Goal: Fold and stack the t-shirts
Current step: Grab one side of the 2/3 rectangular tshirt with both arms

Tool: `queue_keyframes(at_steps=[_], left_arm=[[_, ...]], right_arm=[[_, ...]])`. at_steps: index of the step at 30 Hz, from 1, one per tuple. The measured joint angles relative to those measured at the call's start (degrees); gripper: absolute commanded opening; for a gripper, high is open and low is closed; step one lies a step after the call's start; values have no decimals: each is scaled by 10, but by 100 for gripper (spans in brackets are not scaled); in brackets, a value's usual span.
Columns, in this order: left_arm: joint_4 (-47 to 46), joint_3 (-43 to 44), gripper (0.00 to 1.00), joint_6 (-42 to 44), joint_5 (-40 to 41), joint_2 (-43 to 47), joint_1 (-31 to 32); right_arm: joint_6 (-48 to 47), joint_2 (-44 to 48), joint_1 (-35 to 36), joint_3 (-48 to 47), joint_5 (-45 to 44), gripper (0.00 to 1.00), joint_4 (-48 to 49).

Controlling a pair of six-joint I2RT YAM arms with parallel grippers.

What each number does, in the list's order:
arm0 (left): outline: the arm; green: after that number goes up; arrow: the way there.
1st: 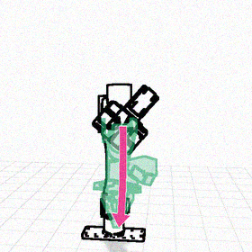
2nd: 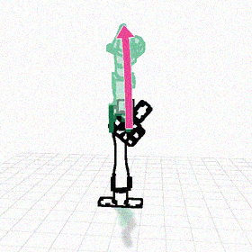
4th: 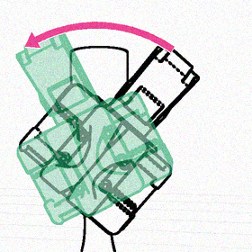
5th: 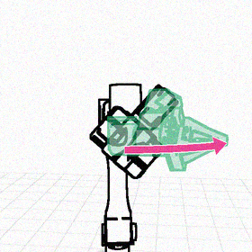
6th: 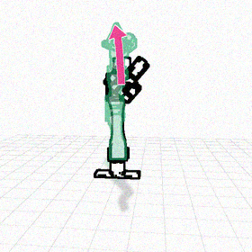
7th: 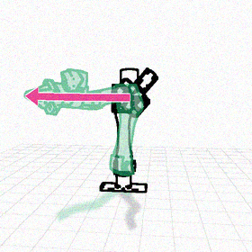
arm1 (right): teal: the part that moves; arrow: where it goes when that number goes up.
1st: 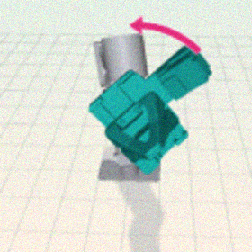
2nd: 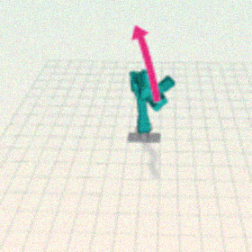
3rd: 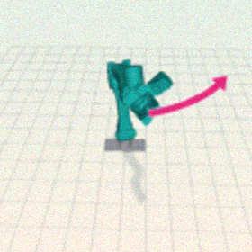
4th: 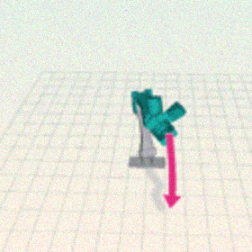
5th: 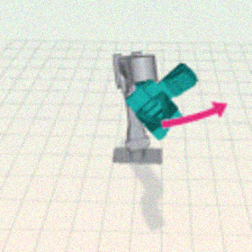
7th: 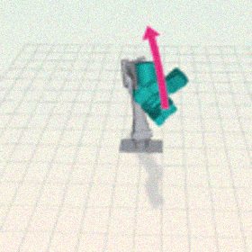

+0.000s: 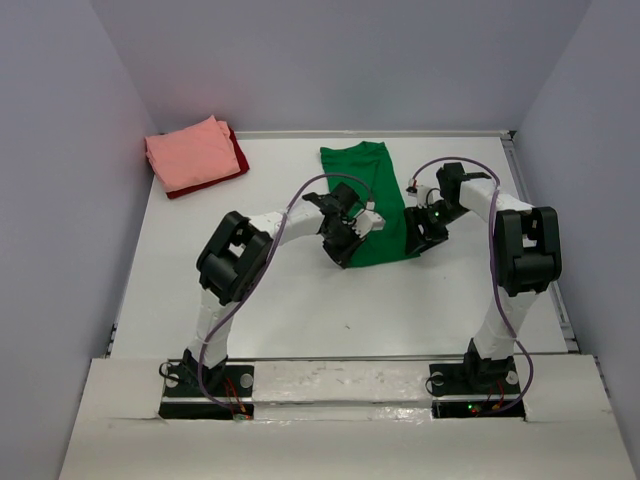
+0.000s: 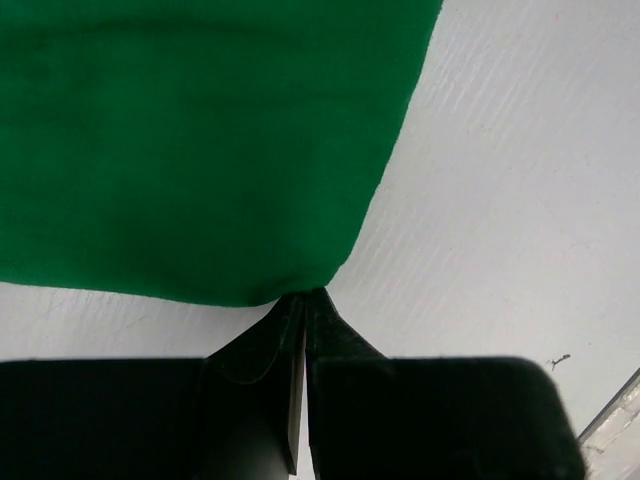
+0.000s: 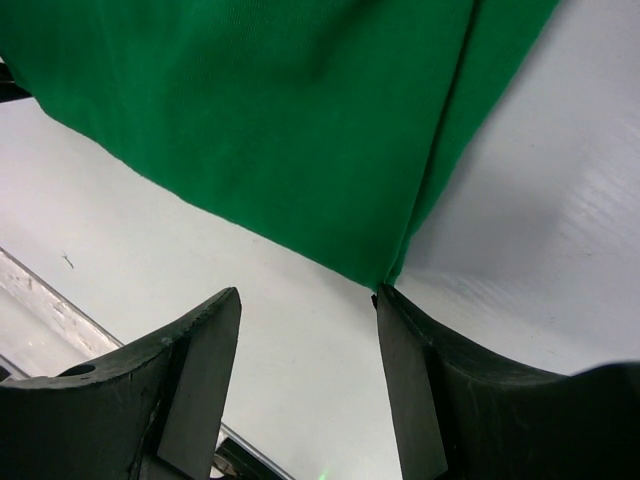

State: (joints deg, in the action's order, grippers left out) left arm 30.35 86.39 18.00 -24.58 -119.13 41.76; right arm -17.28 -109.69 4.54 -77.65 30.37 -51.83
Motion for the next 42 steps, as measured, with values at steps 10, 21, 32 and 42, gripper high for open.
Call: queue_keyframes(at_steps=[10, 21, 32, 42], left_arm=[[-2, 9, 0, -1, 10, -5, 7], [-1, 10, 0, 2, 20, -3, 16], [7, 3, 0, 6, 28, 9, 18], [7, 2, 0, 8, 35, 17, 18]], right_arm=[[-10, 0, 0, 0, 3, 61, -8], [-9, -1, 0, 0, -15, 59, -4], [1, -20, 0, 0, -40, 21, 10], [9, -37, 0, 0, -31, 0, 17]])
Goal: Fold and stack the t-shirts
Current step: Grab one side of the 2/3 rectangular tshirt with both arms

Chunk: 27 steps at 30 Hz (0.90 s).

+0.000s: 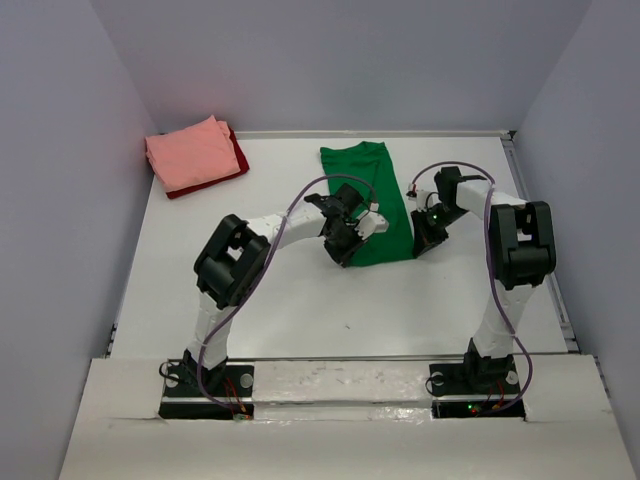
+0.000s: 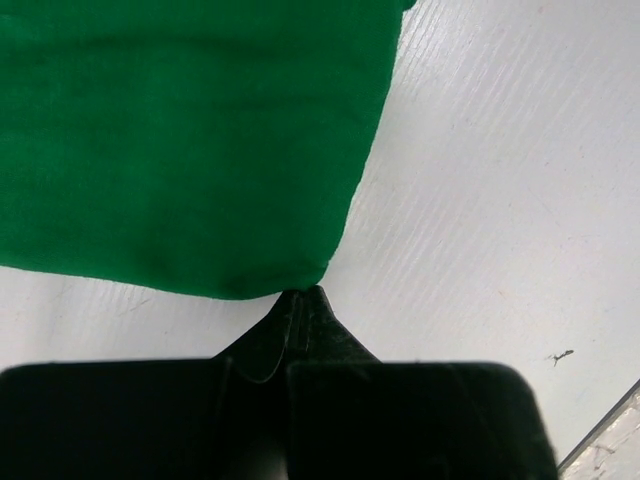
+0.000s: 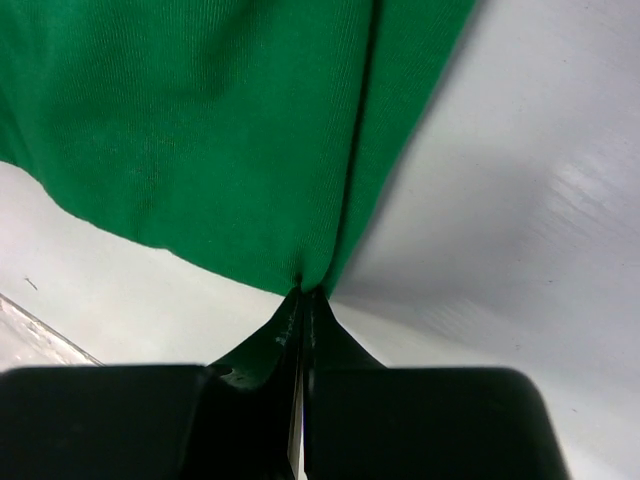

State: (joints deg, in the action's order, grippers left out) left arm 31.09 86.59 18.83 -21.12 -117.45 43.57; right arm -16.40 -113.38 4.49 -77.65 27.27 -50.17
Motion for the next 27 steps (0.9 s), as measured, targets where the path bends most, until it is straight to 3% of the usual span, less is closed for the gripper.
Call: queue_keyframes(at_steps=[14, 27], left_arm=[[10, 1, 0, 7, 21, 27, 2], [30, 41, 0, 17, 49, 51, 2]], right_arm=[[-2, 4, 0, -31, -5, 0, -14], [-3, 18, 0, -122, -6, 0, -47]])
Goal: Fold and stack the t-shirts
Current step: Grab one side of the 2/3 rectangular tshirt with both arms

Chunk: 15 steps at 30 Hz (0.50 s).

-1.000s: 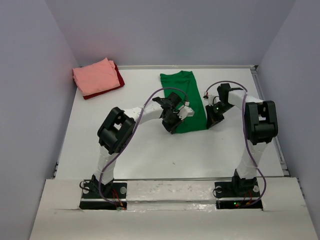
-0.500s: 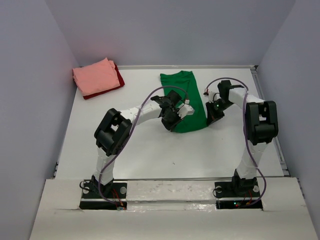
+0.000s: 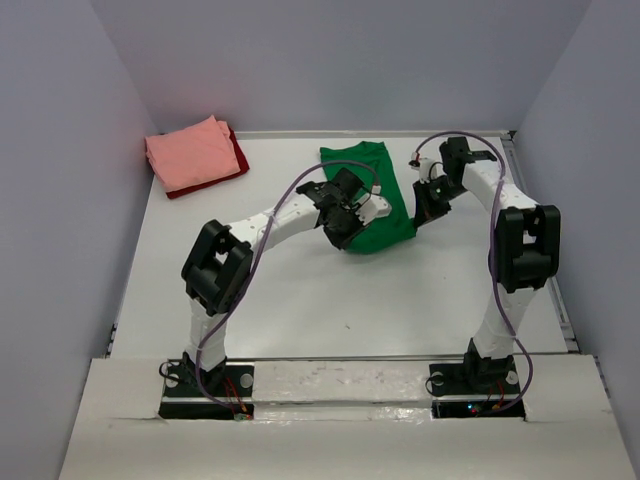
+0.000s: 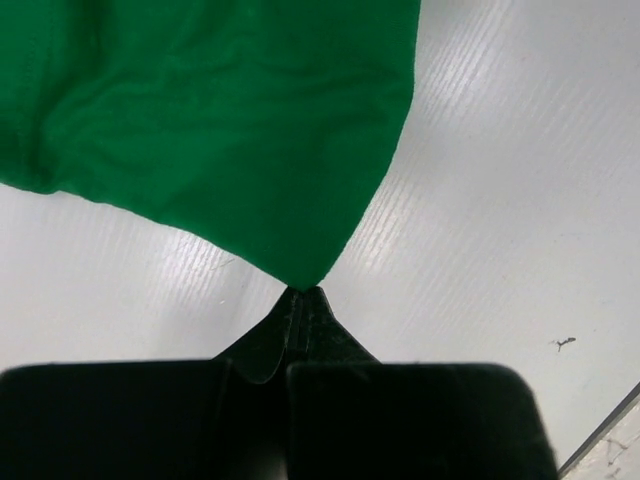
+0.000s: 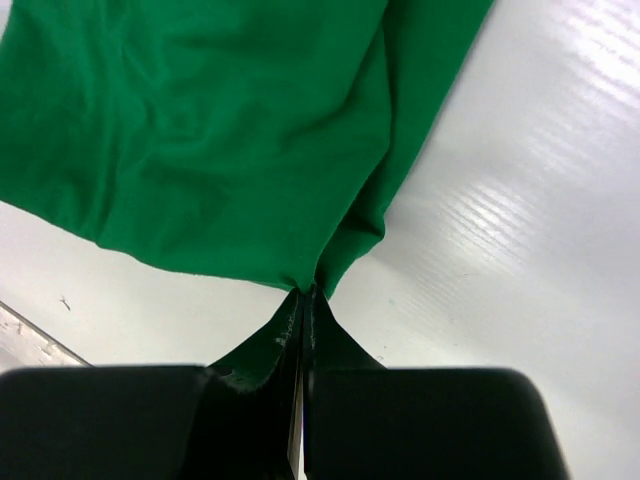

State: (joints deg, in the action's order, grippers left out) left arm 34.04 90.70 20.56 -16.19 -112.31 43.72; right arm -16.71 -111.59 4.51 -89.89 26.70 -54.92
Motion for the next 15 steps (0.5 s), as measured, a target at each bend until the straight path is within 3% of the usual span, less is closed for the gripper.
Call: queue_keyframes(at_steps=[15], left_arm=[[11, 46, 0, 4, 52, 26, -38]], right_arm=[[0, -10, 0, -117, -1, 0, -33]])
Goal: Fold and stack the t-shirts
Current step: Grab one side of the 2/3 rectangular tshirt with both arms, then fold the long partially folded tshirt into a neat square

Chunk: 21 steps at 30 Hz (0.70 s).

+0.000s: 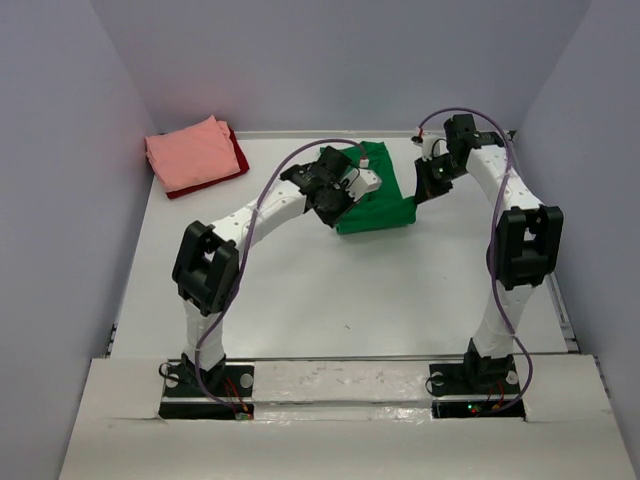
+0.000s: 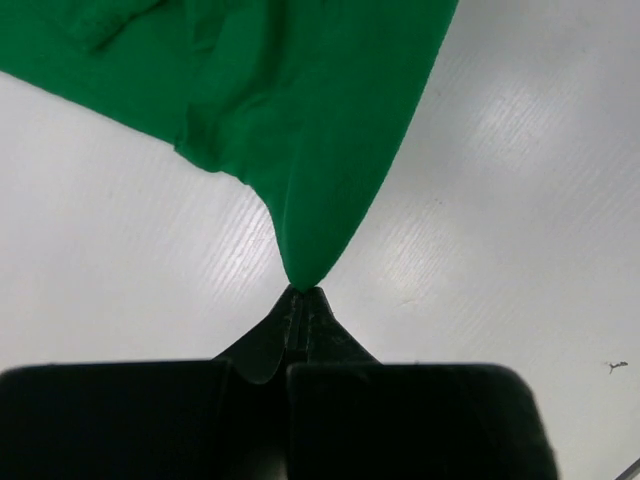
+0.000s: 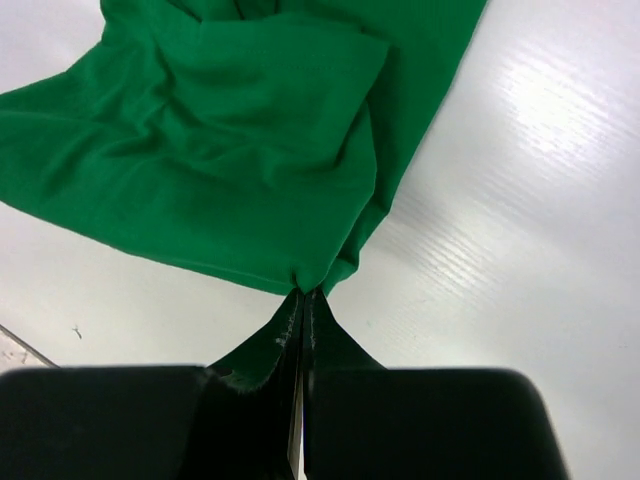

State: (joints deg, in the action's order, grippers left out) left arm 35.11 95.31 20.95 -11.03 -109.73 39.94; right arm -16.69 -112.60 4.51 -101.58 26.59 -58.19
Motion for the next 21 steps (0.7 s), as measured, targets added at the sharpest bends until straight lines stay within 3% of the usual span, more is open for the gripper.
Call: queue_keyframes(at_steps=[10, 15, 21], left_arm=[[21, 107, 0, 9, 25, -6, -32], [26, 183, 0, 16, 38, -40, -41], [34, 214, 0, 19, 44, -86, -45]], right_arm=[[3, -71, 0, -131, 11, 0, -18], [5, -126, 0, -218, 17, 0, -29], [7, -178, 0, -291, 19, 0, -34]])
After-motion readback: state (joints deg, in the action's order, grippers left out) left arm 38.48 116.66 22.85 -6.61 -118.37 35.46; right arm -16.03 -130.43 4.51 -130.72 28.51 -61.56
